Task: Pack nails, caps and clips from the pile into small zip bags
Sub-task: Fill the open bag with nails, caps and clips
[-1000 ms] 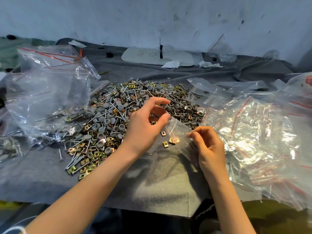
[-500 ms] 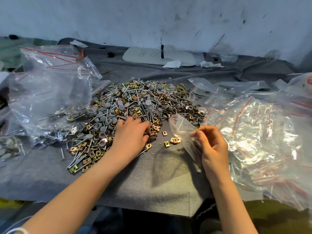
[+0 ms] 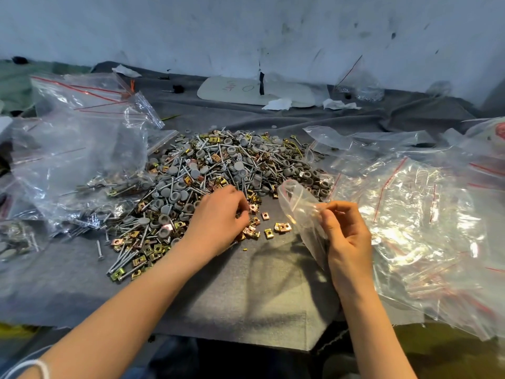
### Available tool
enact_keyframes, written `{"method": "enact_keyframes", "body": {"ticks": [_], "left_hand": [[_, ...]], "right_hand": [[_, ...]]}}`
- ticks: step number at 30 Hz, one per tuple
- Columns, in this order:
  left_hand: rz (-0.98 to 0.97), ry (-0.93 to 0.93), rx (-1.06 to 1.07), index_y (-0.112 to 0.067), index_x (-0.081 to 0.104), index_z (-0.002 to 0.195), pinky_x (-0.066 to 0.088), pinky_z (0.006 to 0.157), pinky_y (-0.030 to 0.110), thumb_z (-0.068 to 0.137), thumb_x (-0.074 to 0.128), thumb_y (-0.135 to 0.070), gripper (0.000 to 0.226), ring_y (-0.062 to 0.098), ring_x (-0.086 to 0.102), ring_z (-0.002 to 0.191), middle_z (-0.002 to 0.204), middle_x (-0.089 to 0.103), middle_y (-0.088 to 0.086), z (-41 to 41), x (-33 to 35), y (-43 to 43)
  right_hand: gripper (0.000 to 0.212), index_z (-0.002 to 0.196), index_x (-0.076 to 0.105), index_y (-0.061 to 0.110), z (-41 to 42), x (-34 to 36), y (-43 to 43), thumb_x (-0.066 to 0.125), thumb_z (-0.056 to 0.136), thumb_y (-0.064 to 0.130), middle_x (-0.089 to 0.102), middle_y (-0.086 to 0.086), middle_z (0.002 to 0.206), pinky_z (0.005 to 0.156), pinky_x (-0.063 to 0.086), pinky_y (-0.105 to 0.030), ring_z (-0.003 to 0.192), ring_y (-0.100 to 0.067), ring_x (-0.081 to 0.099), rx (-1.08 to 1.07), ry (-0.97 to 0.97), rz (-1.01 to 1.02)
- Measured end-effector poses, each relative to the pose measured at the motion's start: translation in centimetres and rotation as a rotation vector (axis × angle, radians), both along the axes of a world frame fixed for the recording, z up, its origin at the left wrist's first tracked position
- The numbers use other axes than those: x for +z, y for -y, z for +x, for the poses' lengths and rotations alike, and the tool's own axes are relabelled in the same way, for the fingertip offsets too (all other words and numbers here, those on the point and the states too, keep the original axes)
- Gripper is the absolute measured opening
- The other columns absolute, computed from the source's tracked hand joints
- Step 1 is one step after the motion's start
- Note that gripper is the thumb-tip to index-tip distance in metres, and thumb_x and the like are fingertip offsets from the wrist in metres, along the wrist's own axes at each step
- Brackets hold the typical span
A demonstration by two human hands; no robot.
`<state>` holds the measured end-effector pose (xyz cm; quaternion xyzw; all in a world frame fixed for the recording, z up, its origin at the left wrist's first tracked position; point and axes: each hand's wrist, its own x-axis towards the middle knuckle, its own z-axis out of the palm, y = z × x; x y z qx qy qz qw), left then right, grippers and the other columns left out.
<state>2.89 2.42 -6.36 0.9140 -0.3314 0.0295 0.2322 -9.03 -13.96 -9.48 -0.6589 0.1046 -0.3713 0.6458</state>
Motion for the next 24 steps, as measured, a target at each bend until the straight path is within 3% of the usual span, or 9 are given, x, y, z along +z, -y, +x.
{"method": "enact_keyframes", "body": {"ticks": [2,5,11,18,24], "left_hand": [[-0.299,-0.148,-0.022,-0.023,0.06,0.089,0.047,0.077,0.016,0.092,0.062,-0.016,0.008,0.007,0.056,0.079,0.087,0.06,-0.01,-0.8,1.3,-0.1],[-0.568,-0.216,-0.107,-0.023,0.066,0.089,0.046,0.064,0.018,0.091,0.064,-0.014,0.009,0.007,0.057,0.068,0.077,0.065,-0.009,-2.0,3.8,-0.4],[-0.463,-0.258,-0.256,-0.016,0.074,0.088,0.045,0.061,0.01,0.088,0.069,-0.012,0.006,-0.001,0.059,0.062,0.078,0.071,-0.006,-3.2,6.1,-0.3],[-0.573,-0.207,-0.206,-0.022,0.073,0.087,0.042,0.062,0.009,0.089,0.068,-0.013,0.01,-0.003,0.058,0.065,0.077,0.067,-0.014,-3.2,6.3,-0.5],[-0.386,-0.183,-0.196,-0.022,0.074,0.087,0.042,0.061,0.011,0.088,0.07,-0.015,0.008,0.0,0.056,0.062,0.076,0.068,-0.014,-2.8,5.8,-0.3]], "right_hand": [[0.018,0.088,0.059,0.025,0.0,0.0,0.0,0.055,0.093,0.008,0.069,0.009,0.09,0.074,0.05,-0.017,0.084,-0.007,0.063,0.009,-0.001,-0.001],[0.014,0.089,0.059,0.022,0.1,0.1,-0.1,0.055,0.092,0.009,0.07,0.009,0.092,0.074,0.05,-0.017,0.086,-0.006,0.064,0.024,-0.003,0.001],[0.022,0.088,0.06,0.026,-0.1,0.1,-0.2,0.054,0.094,0.006,0.069,0.004,0.093,0.073,0.05,-0.017,0.084,-0.009,0.062,0.033,-0.017,-0.03],[0.031,0.082,0.062,0.036,-0.1,0.3,-0.3,0.056,0.093,0.007,0.068,0.001,0.091,0.072,0.049,-0.02,0.082,-0.013,0.061,0.042,-0.026,-0.038],[0.031,0.083,0.062,0.037,-0.1,0.4,-0.3,0.057,0.093,0.008,0.068,-0.006,0.094,0.077,0.05,-0.026,0.086,-0.017,0.063,0.025,-0.045,-0.07]]}}
